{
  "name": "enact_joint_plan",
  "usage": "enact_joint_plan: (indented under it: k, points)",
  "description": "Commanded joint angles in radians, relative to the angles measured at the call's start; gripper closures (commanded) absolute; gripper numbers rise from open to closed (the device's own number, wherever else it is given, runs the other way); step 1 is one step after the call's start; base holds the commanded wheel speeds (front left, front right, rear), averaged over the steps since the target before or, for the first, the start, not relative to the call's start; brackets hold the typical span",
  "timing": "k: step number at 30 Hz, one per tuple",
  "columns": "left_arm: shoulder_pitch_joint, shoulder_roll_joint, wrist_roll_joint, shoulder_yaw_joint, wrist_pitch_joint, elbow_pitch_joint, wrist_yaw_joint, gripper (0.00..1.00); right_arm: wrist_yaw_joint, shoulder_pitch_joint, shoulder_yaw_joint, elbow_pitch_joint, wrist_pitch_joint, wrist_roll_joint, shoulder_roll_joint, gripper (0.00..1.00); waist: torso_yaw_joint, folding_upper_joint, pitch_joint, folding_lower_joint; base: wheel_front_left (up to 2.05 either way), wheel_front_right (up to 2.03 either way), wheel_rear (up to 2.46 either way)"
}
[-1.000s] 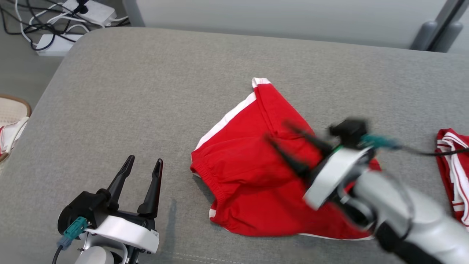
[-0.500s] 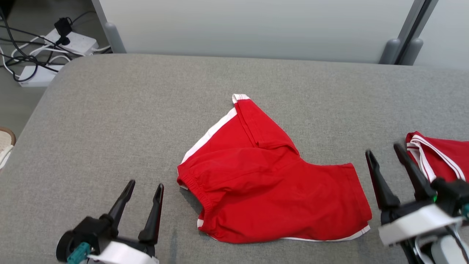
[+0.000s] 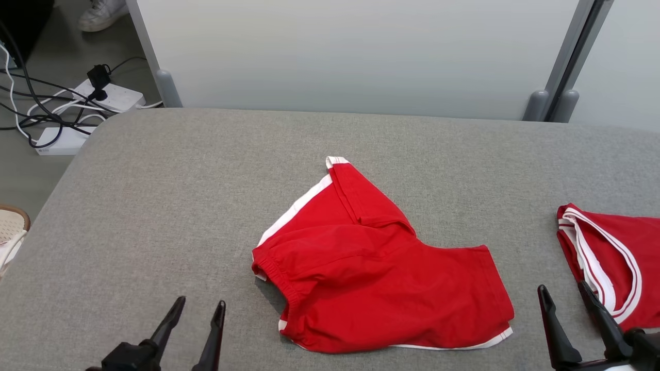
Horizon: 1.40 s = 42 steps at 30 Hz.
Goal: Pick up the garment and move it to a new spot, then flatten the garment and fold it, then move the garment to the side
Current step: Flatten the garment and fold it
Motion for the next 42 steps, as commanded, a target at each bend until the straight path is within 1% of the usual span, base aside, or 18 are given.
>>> enact_joint_plan:
  k: [1,10,13,15,21,28,34,42]
  points:
    - [-0.028,0.022,0.014,0.045,-0.001,-0.037,0.008,0.0,0.0,-0.013,0.012,-0.038,-0.012,-0.006,-0.017,0.0,-0.002,-0.0001,-0.004,0.0,0.0,0.0,0.0]
    - [-0.035,0.042,0.017,0.048,0.014,-0.054,0.015,0.0,0.0,-0.015,0.014,-0.043,-0.012,-0.004,-0.012,0.0,-0.006,-0.0001,-0.008,0.0,0.0,0.0,0.0]
    - [-0.041,0.045,0.017,0.035,0.027,-0.052,0.007,0.0,0.0,-0.012,0.016,-0.028,-0.012,0.002,-0.008,0.0,-0.008,-0.0001,-0.004,0.0,0.0,0.0,0.0]
    - [-0.043,0.043,0.015,0.012,0.046,-0.044,-0.008,0.0,0.0,-0.004,0.019,-0.009,-0.009,0.011,-0.005,0.0,-0.009,-0.0001,0.002,0.0,0.0,0.0,0.0]
    - [-0.064,0.021,0.009,-0.07,0.077,0.004,-0.069,0.0,0.0,0.015,0.038,0.075,-0.005,0.037,-0.006,0.0,-0.022,-0.0001,0.045,0.0,0.0,0.0,0.0]
    - [-0.125,0.019,0.016,-0.134,0.076,0.111,-0.13,0.0,0.0,-0.026,0.089,0.148,-0.007,0.057,-0.001,0.0,-0.055,-0.0001,0.12,0.0,0.0,0.0,0.0]
    - [-0.196,0.029,0.027,-0.173,0.057,0.198,-0.158,0.0,0.0,-0.095,0.124,0.193,-0.01,0.067,-0.005,0.0,-0.075,-0.0001,0.17,0.0,0.0,0.0,0.0]
    - [-0.266,0.044,0.035,-0.225,0.028,0.302,-0.175,0.0,0.0,-0.172,0.191,0.262,-0.011,0.078,-0.011,0.0,-0.084,-0.0001,0.193,0.0,0.0,0.0,0.0]
